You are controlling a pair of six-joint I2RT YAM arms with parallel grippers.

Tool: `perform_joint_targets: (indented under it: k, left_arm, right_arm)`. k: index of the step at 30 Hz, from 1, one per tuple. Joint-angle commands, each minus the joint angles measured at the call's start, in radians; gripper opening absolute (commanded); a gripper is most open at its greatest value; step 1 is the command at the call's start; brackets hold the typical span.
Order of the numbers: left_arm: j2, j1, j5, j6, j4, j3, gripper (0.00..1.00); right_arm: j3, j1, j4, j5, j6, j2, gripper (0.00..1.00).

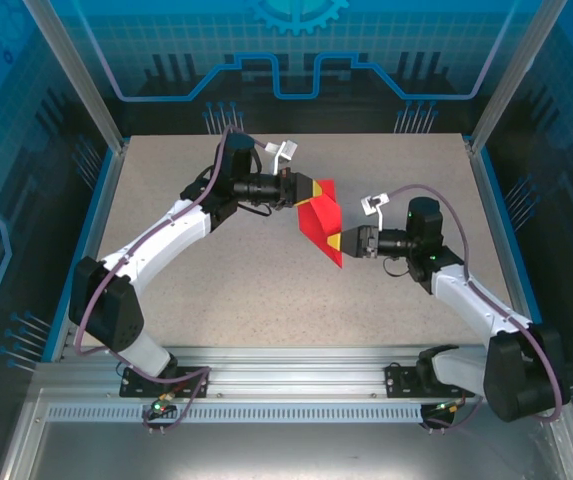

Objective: Fold a paper plane with a square sheet of paper (fold left side to right side)
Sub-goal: Turn over the paper at the center of the table.

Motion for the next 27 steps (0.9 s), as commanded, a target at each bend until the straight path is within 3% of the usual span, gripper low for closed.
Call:
perform_joint_targets:
  k: [1,4,16,19,23,27]
  left_arm:
    - [-0.025,0.005,0.035,-0.007,0.036,0.000,0.18]
    - [-0.020,0.005,0.036,-0.009,0.032,0.000,0.18]
    - [0.004,0.005,0.016,0.020,-0.001,-0.018,0.20]
    - [0.006,0.006,0.002,0.041,-0.031,-0.014,0.31]
    - [-0.020,0.024,-0.057,0.107,-0.132,-0.003,0.53]
    - [-0.082,0.069,-0.135,0.159,-0.220,-0.037,0.62]
  right_arm:
    - [-0.009,0.041,0.060,0.014,0.053,0.003,0.99]
    - [0.012,0.051,0.061,0.024,0.062,-0.006,0.92]
    - [0.044,0.034,-0.094,0.065,-0.031,-0.053,0.42]
    - [0.056,0.030,-0.180,0.090,-0.084,-0.065,0.34]
    - [0.089,0.031,-0.349,0.162,-0.191,-0.081,0.27]
    - [0.145,0.042,-0.565,0.273,-0.339,-0.086,0.20]
